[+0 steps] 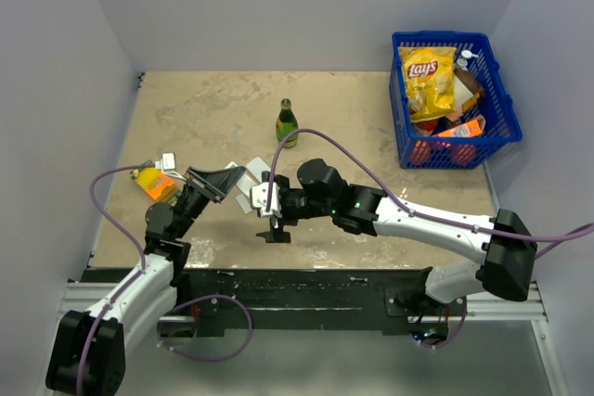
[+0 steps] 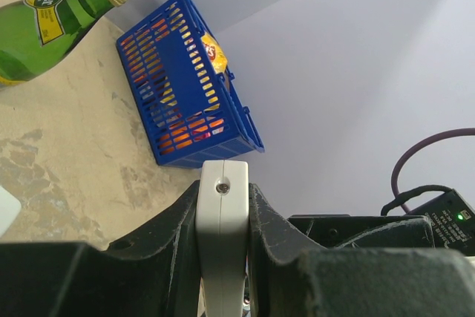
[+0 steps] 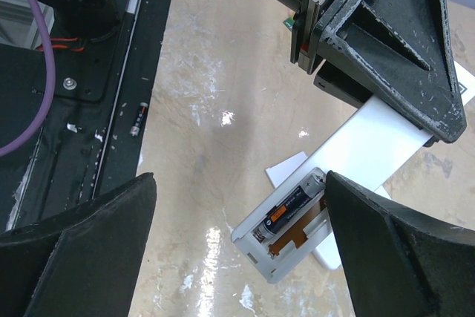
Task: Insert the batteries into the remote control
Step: Load the battery into the remote control.
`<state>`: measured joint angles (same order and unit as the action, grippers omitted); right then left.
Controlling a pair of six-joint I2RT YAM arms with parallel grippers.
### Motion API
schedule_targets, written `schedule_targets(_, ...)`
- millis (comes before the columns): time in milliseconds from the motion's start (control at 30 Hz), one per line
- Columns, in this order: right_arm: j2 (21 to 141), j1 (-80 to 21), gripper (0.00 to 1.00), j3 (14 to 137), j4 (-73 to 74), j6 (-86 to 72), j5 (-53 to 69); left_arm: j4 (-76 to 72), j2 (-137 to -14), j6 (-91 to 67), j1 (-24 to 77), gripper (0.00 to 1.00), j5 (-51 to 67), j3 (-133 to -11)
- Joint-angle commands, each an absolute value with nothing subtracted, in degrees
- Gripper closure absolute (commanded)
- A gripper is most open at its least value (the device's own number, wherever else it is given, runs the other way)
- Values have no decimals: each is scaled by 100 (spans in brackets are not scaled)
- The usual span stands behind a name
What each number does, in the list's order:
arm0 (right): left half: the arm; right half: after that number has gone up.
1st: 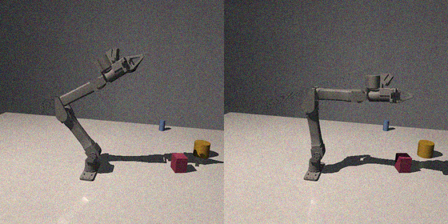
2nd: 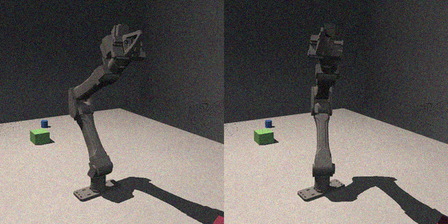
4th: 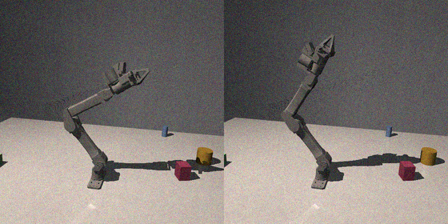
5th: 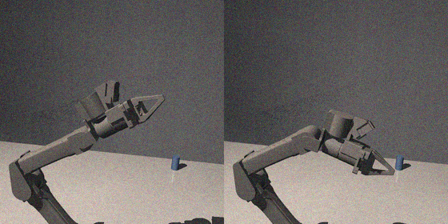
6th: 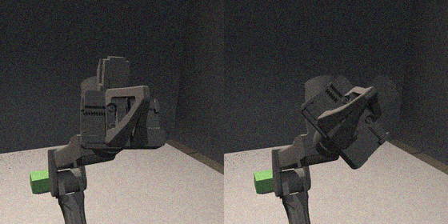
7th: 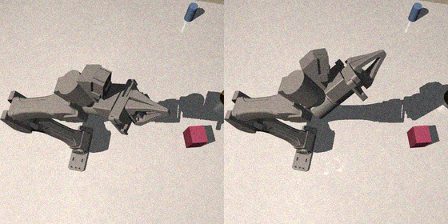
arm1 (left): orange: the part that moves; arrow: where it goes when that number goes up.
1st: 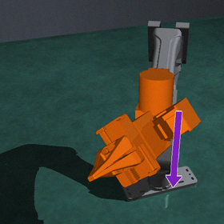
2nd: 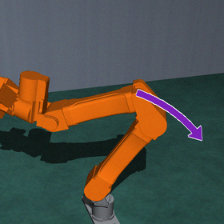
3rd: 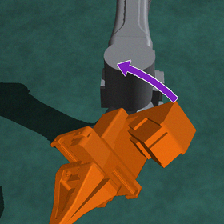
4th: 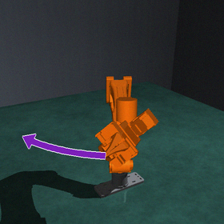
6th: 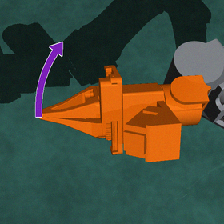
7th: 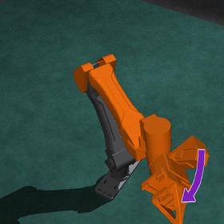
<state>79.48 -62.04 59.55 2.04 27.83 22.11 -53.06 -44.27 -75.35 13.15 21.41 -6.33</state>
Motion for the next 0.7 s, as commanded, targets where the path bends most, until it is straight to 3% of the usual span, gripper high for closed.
schedule_targets(0, 7823, -6179, 2, 6205, -369, 2821, 1951, -5897, -4377, -7611, 1380, 100, 2681, -923)
schedule_targets(667, 7902, -6188, 2, 6275, -896, 2769, 1723, -5950, -4342, -7690, 1389, 100, 2804, -888)
